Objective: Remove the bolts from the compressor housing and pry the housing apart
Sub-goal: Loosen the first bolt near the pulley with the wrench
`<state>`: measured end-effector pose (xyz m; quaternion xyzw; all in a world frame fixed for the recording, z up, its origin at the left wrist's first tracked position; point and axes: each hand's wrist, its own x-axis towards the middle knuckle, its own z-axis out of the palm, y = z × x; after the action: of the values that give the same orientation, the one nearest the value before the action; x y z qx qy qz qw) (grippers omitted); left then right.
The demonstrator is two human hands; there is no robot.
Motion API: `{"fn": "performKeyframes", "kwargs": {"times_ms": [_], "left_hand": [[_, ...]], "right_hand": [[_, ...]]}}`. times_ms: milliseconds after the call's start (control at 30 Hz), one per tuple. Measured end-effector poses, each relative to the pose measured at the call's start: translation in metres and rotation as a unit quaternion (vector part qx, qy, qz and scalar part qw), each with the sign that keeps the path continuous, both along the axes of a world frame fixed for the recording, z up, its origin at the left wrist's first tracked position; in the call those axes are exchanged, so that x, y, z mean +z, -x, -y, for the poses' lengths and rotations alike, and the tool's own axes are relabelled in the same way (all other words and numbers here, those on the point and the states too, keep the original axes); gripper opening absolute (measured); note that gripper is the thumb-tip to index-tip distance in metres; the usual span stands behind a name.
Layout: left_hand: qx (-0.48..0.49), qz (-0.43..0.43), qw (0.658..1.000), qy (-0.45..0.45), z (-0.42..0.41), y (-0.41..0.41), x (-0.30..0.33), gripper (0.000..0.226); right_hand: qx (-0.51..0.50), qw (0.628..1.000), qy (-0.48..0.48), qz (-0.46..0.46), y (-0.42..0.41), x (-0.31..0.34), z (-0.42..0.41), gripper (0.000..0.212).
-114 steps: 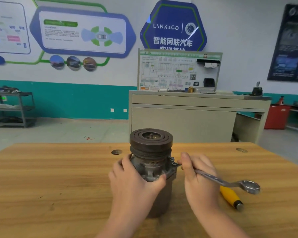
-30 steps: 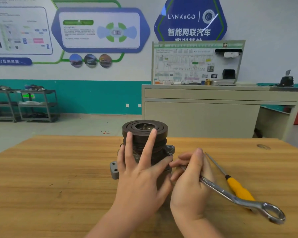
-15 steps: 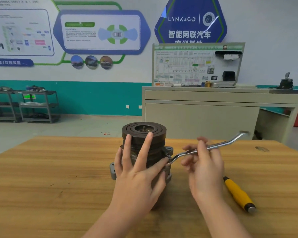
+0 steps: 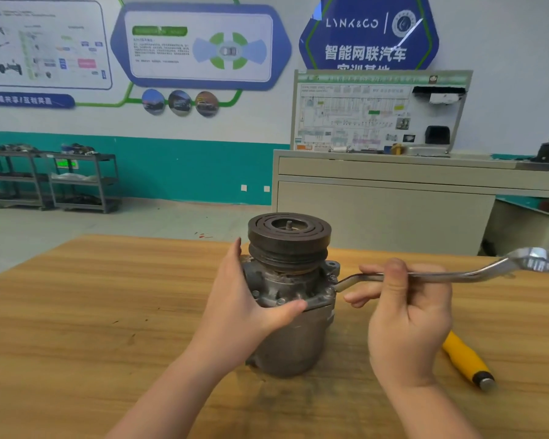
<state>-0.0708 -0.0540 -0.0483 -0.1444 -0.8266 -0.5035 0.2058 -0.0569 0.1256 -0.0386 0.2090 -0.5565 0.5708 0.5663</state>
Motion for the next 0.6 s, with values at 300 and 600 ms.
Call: {"fn": "performKeyframes", "kwargs": {"times_ms": [300, 600], "left_hand": [[0.002, -0.012, 1.0, 0.007, -0.001, 0.003, -0.002, 0.1], [-0.025, -0.005, 1.0, -0.006, 0.01, 0.006, 0.0, 0.098]], "right_hand": [[-0.057, 0.978, -0.184, -0.076, 0.002, -0.015, 0.009, 0.02], [0.064, 0.981, 0.177, 0.049, -0.004, -0.007, 0.026, 0.03]]}}
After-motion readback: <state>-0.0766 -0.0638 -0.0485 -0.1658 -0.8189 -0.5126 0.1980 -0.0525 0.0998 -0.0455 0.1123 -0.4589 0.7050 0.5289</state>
